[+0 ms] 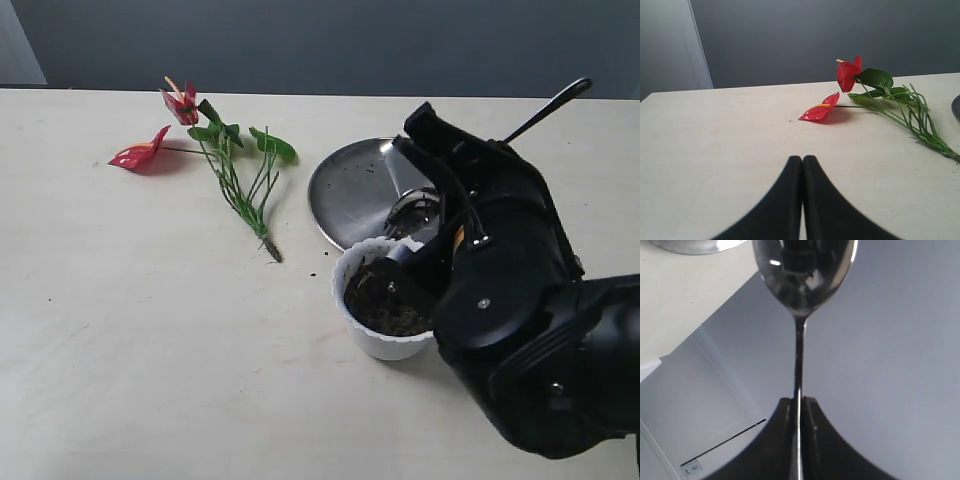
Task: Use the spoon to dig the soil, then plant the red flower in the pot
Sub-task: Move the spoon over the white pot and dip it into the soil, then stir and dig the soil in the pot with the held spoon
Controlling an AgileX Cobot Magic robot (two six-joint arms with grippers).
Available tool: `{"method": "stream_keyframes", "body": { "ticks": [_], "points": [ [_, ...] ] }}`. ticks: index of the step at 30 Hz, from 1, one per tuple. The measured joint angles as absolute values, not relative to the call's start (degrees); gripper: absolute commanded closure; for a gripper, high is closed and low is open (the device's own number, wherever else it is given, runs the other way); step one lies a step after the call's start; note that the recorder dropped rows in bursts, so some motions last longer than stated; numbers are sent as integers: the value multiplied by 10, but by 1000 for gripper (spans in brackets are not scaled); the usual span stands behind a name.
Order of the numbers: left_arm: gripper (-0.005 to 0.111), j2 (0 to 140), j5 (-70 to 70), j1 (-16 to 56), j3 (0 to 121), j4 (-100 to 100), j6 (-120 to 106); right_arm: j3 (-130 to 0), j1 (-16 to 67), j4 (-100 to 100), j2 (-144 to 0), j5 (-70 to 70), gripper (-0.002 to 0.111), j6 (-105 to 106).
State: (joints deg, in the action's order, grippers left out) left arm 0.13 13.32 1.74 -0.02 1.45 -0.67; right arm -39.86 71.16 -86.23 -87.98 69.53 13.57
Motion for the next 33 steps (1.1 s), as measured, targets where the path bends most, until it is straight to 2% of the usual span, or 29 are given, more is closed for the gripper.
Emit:
{"method": "stream_keyframes", "body": {
  "ticks": [11, 33],
  "points": [
    [106, 1, 133, 17, 0, 15, -7, -343, 768, -872, -931, 693, 109, 165],
    [106, 1, 133, 17, 0, 15, -7, -342, 772, -969, -1035, 704, 109, 160]
  ]
}}
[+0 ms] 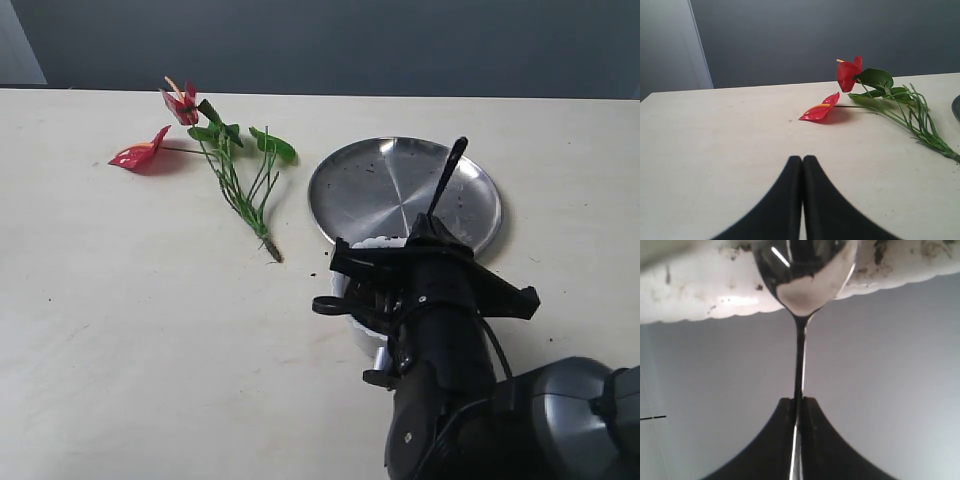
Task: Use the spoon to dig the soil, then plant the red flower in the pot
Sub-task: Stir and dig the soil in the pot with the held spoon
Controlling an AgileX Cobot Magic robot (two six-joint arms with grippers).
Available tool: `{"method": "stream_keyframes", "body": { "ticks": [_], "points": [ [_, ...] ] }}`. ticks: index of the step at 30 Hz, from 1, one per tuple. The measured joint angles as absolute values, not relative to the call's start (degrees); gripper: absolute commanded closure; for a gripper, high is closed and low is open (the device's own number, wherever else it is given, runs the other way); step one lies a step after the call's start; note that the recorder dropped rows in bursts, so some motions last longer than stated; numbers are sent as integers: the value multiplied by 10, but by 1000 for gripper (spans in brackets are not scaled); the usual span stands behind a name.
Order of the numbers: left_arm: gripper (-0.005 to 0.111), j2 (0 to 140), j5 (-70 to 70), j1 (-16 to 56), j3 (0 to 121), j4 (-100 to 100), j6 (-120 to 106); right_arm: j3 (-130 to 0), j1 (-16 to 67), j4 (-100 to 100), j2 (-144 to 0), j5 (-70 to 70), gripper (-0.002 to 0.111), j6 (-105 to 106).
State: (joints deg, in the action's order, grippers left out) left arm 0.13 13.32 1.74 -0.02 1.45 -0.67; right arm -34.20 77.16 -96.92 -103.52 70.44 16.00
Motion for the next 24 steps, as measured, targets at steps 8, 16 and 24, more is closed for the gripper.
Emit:
{"method": "stream_keyframes", "body": {
  "ticks": [8, 16, 24],
  "points": [
    [106, 1, 133, 17, 0, 15, -7, -342, 772, -968, -1028, 699, 109, 153],
    [106, 1, 133, 17, 0, 15, -7, -342, 772, -963, -1019, 697, 109, 151],
    [106, 1, 133, 17, 0, 15, -7, -342, 772, -955, -1031, 698, 109, 149]
  ]
}}
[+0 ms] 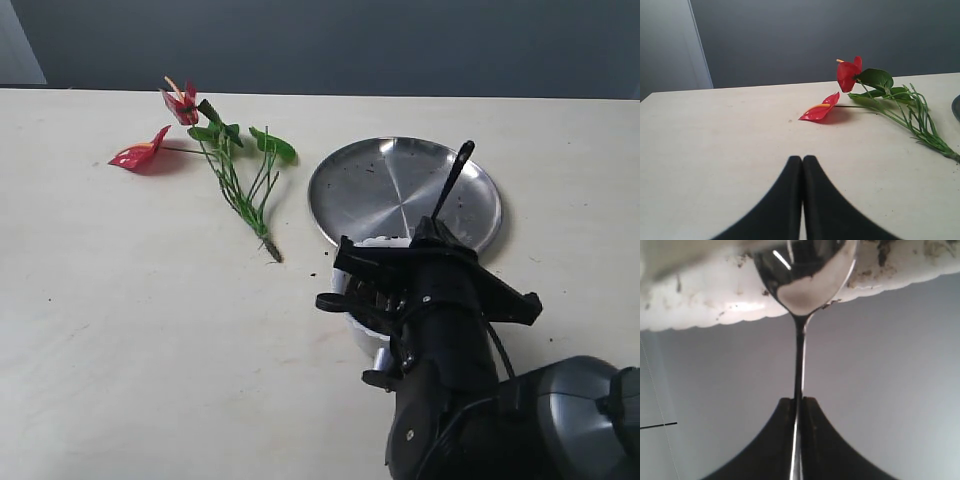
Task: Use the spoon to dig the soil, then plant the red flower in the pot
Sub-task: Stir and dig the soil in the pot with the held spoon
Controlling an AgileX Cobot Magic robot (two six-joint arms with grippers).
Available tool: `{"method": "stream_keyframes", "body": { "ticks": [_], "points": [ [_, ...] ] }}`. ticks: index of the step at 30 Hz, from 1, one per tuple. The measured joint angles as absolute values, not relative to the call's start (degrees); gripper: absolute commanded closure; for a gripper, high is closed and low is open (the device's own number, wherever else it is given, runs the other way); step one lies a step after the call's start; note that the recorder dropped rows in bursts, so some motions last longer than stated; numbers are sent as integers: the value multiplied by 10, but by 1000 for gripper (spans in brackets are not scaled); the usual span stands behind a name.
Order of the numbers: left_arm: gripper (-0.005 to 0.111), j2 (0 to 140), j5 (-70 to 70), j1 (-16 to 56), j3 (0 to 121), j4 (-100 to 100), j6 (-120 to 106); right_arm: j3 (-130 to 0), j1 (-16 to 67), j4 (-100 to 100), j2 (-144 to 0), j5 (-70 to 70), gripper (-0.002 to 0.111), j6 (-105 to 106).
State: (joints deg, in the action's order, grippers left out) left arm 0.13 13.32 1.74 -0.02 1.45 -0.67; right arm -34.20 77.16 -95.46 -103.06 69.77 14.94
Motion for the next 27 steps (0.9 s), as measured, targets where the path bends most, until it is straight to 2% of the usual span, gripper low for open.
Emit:
{"method": "stream_keyframes", "body": {
  "ticks": [27],
  "points": [
    [106, 1, 133, 17, 0, 15, -7, -350, 762, -928, -962, 692, 109, 152]
  ]
}}
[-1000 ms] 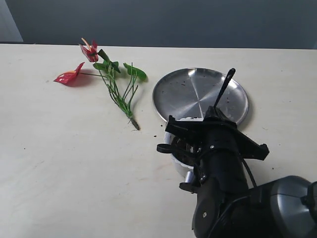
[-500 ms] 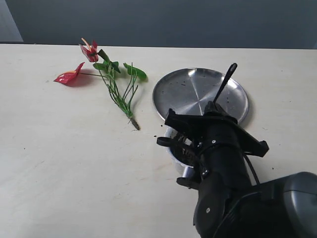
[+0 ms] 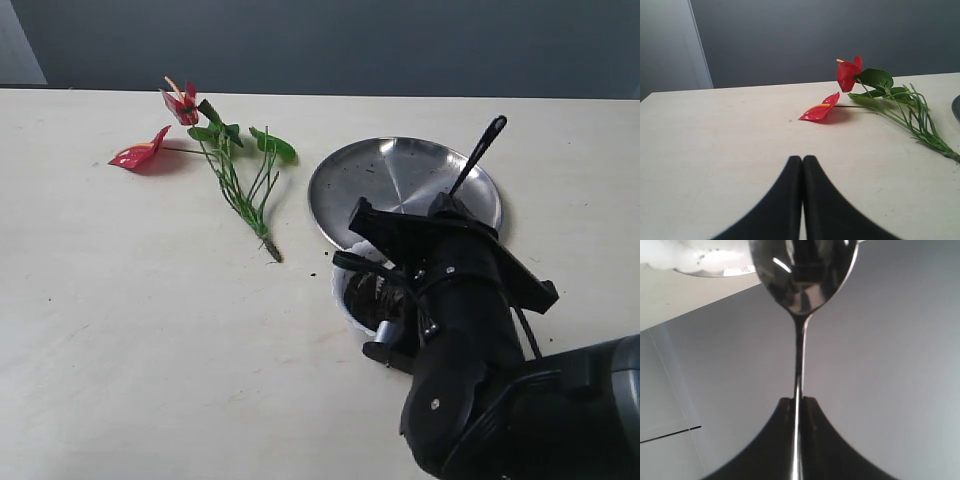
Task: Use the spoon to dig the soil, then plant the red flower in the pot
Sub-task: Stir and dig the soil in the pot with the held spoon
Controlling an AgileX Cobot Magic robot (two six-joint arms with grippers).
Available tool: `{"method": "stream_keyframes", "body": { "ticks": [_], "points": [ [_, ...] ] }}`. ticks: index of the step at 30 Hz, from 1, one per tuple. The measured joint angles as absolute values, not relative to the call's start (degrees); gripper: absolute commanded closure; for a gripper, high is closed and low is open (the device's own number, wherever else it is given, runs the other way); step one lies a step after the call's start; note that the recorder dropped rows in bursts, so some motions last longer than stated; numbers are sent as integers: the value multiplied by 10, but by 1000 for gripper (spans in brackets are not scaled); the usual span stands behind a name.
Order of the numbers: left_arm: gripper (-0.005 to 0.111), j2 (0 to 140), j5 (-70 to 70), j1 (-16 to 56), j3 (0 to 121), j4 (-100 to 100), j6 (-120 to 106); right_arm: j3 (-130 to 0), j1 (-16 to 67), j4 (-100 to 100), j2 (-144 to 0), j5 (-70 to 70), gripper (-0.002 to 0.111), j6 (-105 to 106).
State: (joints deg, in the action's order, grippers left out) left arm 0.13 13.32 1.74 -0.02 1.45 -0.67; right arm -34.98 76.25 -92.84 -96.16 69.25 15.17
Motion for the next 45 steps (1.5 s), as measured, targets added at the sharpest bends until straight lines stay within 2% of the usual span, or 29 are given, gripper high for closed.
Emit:
{"method": "stream_keyframes", "body": {
  "ticks": [10, 23, 35, 45],
  "points": [
    [106, 1, 133, 17, 0, 15, -7, -351, 762, -938, -1019, 692, 109, 152],
    [106, 1, 133, 17, 0, 15, -7, -351, 762, -941, -968, 692, 109, 148],
    [106, 1, 133, 17, 0, 15, -7, -351, 762, -937, -1031, 694, 109, 146],
    [106, 1, 133, 17, 0, 15, -7, -351, 762, -939, -1016, 693, 109, 141]
  ]
}}
